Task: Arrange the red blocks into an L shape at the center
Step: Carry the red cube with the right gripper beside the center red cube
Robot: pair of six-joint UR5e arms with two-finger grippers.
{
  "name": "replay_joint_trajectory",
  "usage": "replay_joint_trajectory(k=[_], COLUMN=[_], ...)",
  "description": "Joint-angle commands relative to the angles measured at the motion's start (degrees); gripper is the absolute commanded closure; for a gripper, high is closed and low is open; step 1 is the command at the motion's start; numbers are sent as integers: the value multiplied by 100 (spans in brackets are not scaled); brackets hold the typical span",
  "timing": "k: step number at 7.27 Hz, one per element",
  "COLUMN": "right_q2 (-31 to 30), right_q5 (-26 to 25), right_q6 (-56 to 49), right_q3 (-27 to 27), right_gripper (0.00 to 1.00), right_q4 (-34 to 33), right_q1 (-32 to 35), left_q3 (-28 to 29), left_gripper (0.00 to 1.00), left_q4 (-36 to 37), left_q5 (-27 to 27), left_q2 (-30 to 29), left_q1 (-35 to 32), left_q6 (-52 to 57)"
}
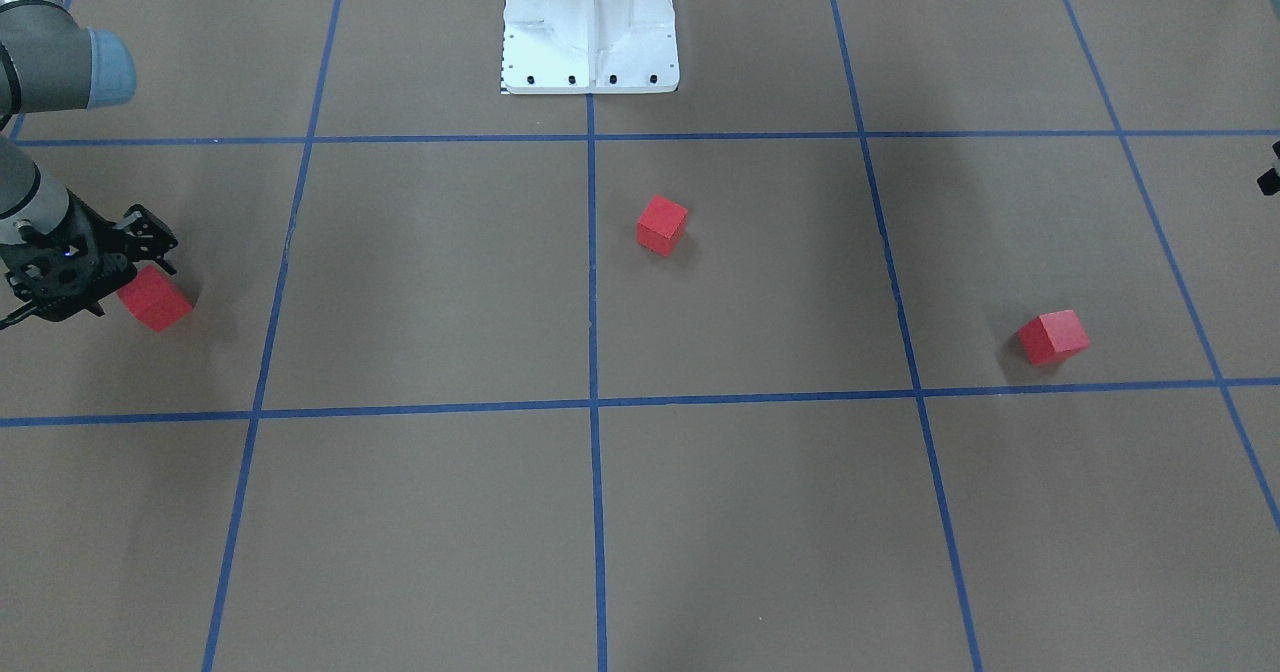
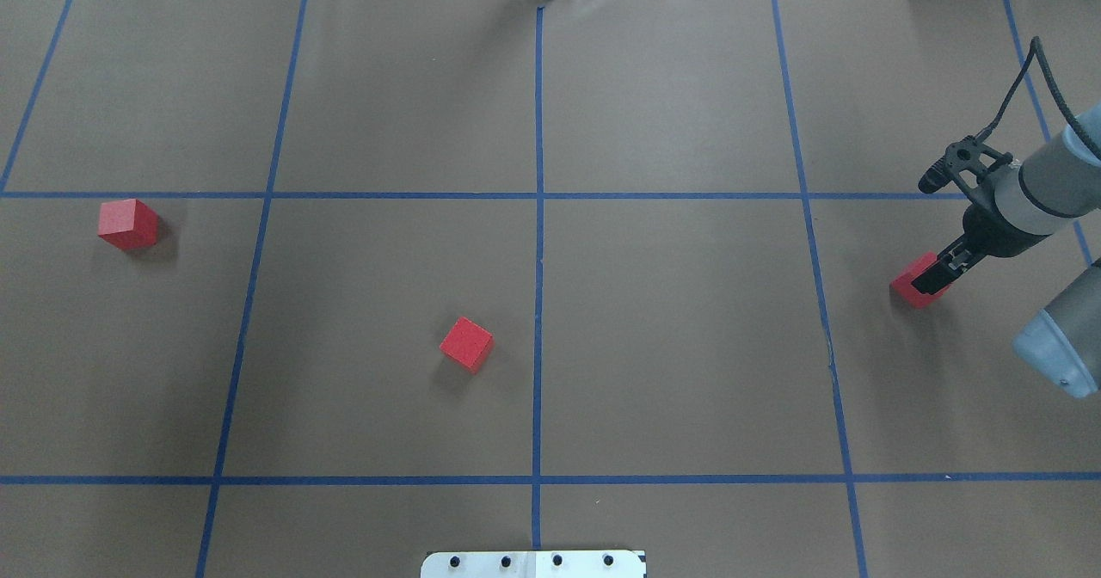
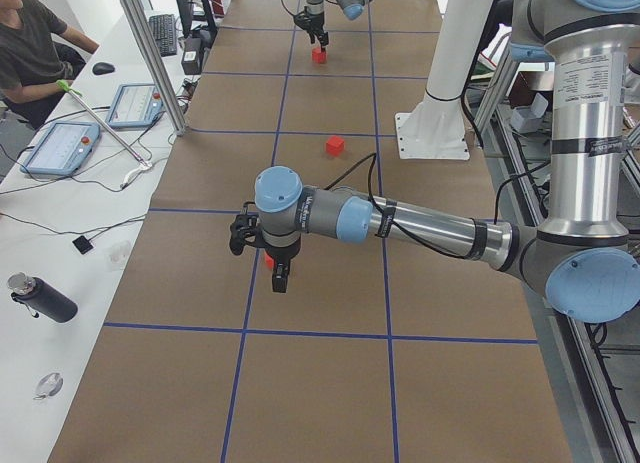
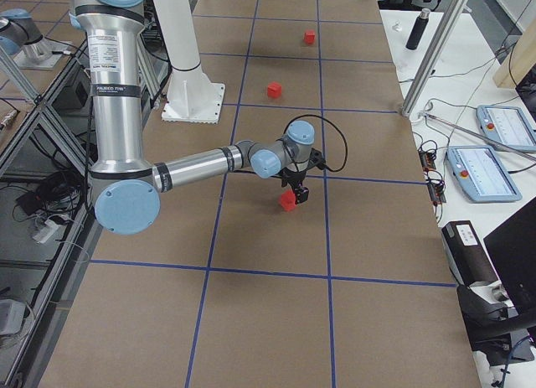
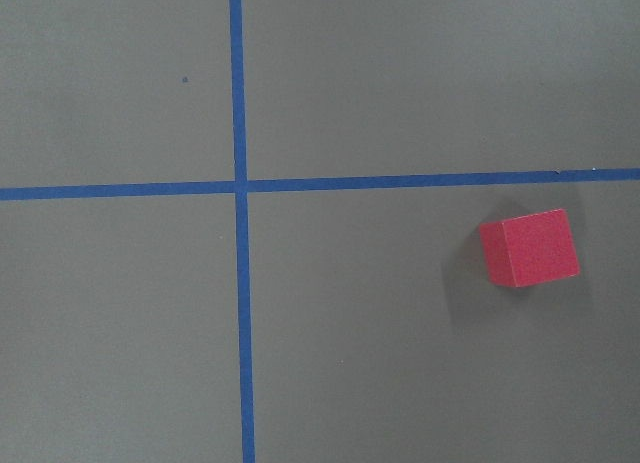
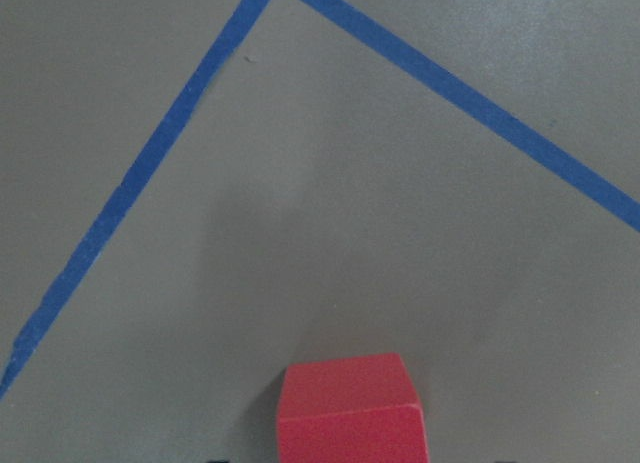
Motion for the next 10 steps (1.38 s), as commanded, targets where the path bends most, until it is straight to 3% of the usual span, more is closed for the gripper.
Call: replay_joint_trajectory(k=[1,3,4,5,6,7,9,10], right_q2=[1,54,72,89,89,89,116,333], right_q5=[15,23,32,32,41,76,295,305], right_q6=[-180,-278,-260,-251,-243,-234,19,1039], right_q3=[-119,-216,-225,-225,-207,-164,72,326], right_gripper=[9,14,29,52,82,100,100,100], right_q4=[-5,-5,-13,-13,-5,-13,-13,-39], right_q1=[-12,-12,-38,-47,-47,-47,-38,-38], left_q3=[-7,-7,-7,-7,-7,-7,-25,-33], left_gripper=[0,0,0,0,0,0,0,0], left_q4=[0,0,0,0,0,0,0,0], left_q5=[0,0,0,0,0,0,0,0], left_q2=[9,0,9,9,9,9,9,9], left_q1=[0,0,0,0,0,0,-9,-9], left_q6=[-4,-4,-4,-4,-4,-4,-4,-4])
